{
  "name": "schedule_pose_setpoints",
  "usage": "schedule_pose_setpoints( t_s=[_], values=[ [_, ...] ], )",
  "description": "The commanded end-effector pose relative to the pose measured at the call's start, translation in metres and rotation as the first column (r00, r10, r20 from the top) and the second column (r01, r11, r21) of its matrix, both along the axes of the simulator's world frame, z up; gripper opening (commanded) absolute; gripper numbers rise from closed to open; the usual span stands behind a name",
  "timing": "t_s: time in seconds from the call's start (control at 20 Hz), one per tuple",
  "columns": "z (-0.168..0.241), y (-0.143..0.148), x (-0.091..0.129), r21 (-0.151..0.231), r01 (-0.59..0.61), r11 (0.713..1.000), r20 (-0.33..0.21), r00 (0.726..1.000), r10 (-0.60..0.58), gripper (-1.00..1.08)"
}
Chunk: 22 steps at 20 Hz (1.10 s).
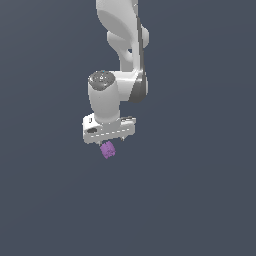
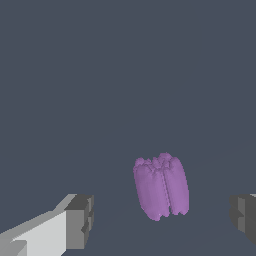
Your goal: Pick up the object and move it to a goal position.
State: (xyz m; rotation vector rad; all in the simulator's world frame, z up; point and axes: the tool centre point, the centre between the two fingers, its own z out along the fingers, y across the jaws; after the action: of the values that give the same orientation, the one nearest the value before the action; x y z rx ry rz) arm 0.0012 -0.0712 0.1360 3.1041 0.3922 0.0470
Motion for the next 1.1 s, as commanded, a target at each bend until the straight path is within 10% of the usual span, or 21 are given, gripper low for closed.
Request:
schedule_pose_setpoints(
  t_s=[0.0, 1.05],
  values=[
    [-0.011, -0.007, -0.003, 0.000, -0.053, 0.999, -0.008, 0.999, 0.053, 1.00],
    [-0.049, -0.029, -0.016, 0.008, -0.208, 0.978, -0.031, 0.978, 0.208, 1.00]
  ],
)
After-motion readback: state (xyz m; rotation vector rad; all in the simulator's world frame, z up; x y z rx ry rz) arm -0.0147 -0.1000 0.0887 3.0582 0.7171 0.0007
